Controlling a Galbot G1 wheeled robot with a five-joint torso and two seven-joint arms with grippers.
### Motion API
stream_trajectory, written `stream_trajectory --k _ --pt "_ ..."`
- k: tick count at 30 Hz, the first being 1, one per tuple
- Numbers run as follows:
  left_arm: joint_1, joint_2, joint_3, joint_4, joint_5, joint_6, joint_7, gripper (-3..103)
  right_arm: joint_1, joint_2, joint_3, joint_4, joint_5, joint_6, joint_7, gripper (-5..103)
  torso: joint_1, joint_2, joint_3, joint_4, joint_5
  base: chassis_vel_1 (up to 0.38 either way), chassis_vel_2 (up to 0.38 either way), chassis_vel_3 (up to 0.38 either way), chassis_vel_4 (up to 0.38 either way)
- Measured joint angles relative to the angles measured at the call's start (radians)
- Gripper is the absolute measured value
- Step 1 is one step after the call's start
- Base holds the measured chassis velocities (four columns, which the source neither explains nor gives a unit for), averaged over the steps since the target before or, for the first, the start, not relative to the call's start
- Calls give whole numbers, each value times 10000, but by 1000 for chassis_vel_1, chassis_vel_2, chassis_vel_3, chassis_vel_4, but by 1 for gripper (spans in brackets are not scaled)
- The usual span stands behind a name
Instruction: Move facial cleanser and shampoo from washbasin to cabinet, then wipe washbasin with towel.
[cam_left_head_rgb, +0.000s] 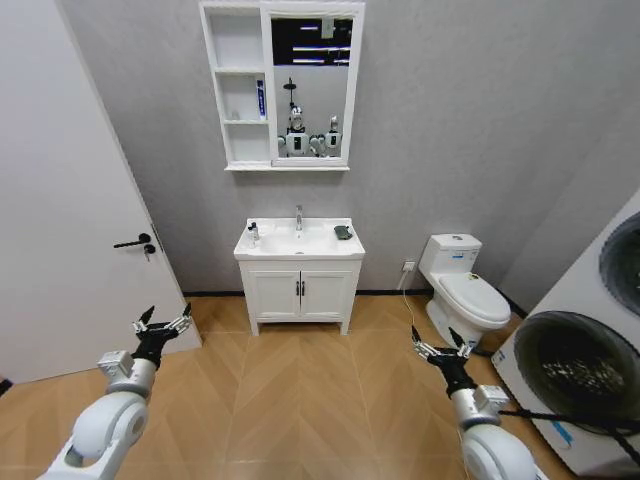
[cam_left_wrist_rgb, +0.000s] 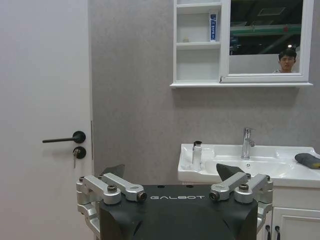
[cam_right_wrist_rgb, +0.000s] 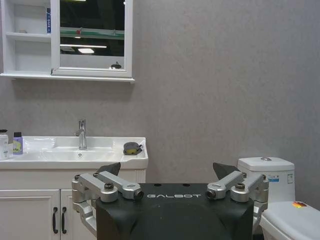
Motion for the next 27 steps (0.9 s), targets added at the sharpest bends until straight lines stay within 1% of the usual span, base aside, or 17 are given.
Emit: stream_trajectory --k 13,18,25,26,27 --pt "54 -54 2 -104 12 39 -15 100 -136 54 9 63 -96 9 -16 100 0 0 0 0 1 0 0 0 0" --pt "63 -44 32 -105 12 55 -19 100 -223 43 28 145 -83 -102 -47 100 0 0 -1 0 0 0 0 0 0" --pt "79 -69 110 -83 51 56 4 100 -297 9 49 146 4 -131 -203 100 0 0 0 0 0 0 0 0 0" --pt "77 -76 131 -76 71 57 9 102 -301 2 66 146 11 -117 -221 100 -1 0 -1 0 0 0 0 0 0" --pt "76 -82 147 -71 88 57 11 102 -302 -4 82 147 16 -97 -237 100 -2 0 -1 0 0 0 0 0 0"
